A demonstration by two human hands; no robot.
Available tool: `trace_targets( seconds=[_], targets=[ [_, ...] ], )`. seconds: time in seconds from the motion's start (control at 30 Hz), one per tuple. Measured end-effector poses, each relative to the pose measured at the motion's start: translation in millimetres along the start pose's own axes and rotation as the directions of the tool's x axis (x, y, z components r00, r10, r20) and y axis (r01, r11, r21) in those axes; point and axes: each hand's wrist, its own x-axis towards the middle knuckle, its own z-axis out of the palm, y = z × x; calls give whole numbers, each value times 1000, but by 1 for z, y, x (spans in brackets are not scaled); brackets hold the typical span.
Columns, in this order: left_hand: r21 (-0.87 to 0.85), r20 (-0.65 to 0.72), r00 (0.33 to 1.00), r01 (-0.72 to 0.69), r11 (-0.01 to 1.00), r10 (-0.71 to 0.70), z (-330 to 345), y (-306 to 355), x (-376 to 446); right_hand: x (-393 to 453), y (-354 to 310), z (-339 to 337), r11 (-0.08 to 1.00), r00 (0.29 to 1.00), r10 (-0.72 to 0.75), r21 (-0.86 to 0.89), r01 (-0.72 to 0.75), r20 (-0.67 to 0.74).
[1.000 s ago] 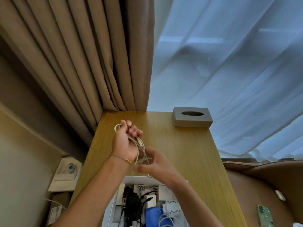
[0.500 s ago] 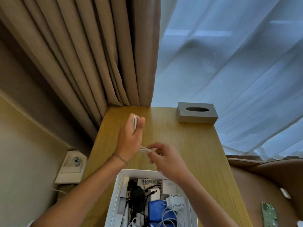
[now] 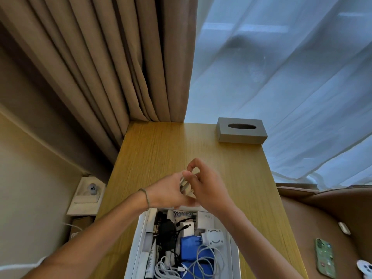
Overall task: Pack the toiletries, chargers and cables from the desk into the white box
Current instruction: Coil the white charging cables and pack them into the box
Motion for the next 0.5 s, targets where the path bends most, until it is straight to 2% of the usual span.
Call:
trace_targets(
  seconds=[0.07, 0.17, 0.27, 0.37, 0.5],
  targets=[
    [-89, -37, 993, -117, 989, 114, 3, -1, -1, 1, -1, -5, 998, 1000, -12, 60, 10, 27],
    [-321, -108, 984, -167, 932, 139, 4, -11, -9, 3, 0, -18, 995, 999, -29, 93, 25, 41],
    [-552, -280, 960, -176, 815, 18, 4, -19, -12, -1, 11, -26, 975, 999, 39, 220, -45, 31],
    [-680, -444, 892, -274, 680, -84, 9, -15, -9, -10, 14, -11, 955, 991, 126, 265, -133, 41],
    [-796, -429, 895, -311, 520, -120, 13, -2, -9, -18, 7, 21, 917, 977, 204, 339, -210, 56]
  ],
)
